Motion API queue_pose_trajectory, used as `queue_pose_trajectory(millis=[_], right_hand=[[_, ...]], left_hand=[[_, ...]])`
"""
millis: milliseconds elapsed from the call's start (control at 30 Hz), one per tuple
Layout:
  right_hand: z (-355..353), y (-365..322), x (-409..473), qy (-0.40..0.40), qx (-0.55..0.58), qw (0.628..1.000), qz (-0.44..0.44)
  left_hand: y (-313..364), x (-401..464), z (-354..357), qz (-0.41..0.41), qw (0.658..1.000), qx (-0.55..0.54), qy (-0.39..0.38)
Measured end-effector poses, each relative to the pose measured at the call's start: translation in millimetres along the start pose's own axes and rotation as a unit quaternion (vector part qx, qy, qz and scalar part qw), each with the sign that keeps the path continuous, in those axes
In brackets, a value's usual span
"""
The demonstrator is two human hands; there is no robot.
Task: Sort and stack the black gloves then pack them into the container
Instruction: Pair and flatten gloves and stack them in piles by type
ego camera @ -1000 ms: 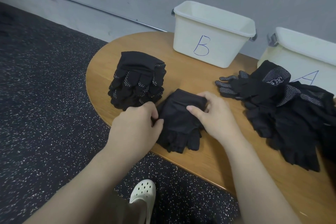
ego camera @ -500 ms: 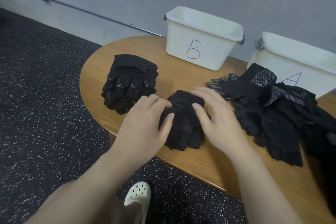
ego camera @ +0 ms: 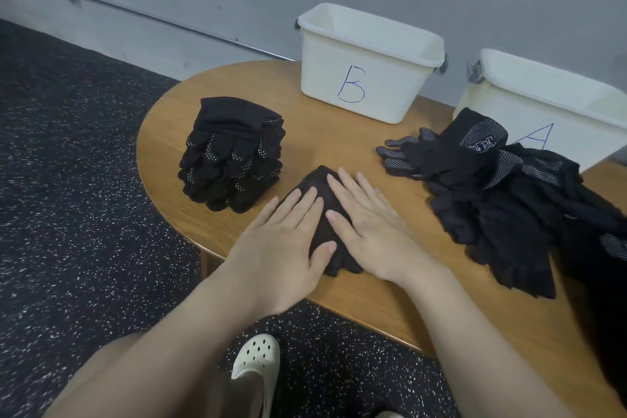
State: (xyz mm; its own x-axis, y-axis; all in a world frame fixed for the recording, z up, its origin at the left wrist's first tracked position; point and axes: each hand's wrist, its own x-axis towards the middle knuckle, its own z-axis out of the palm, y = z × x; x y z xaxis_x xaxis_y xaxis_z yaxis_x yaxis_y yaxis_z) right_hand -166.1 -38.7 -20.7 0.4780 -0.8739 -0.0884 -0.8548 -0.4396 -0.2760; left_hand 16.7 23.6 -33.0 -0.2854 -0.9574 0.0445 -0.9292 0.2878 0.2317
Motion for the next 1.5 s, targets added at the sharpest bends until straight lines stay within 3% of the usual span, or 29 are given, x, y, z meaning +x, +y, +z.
queue_pose_trajectory(millis=[267, 433, 633, 733, 933, 1067, 1233, 1500], right_hand=[[0, 2, -13, 0.05, 0.026, 0.997, 0.054], [-11, 14, -44, 0.22, 0.041, 0.973, 0.045], [-16, 75, -81, 0.375, 0.045, 0.912, 0.161], [-18, 92, -101, 0.365, 0.036, 0.9, 0.236], [-12, 106, -124, 0.252, 0.01, 0.91, 0.328], [-8, 113, -130, 0.274, 0.002, 0.908, 0.318], [-9, 119, -133, 0.36, 0.033, 0.888, 0.286], [-20, 109, -149, 0.491, 0.171, 0.833, 0.191]], left_hand=[[1, 0, -5, -0.017, 1.0, -0.008, -0.017], [8, 5, -12, -0.047, 0.998, -0.015, -0.031], [38, 18, -20, -0.041, 0.996, -0.005, 0.085], [54, 25, -13, -0.005, 0.996, -0.021, 0.091], [103, 38, -1, 0.07, 0.991, -0.034, 0.108], [139, 40, 8, 0.122, 0.988, -0.047, 0.084], [168, 45, 26, 0.14, 0.984, -0.098, 0.045], [184, 73, 32, 0.046, 0.947, -0.306, 0.084]])
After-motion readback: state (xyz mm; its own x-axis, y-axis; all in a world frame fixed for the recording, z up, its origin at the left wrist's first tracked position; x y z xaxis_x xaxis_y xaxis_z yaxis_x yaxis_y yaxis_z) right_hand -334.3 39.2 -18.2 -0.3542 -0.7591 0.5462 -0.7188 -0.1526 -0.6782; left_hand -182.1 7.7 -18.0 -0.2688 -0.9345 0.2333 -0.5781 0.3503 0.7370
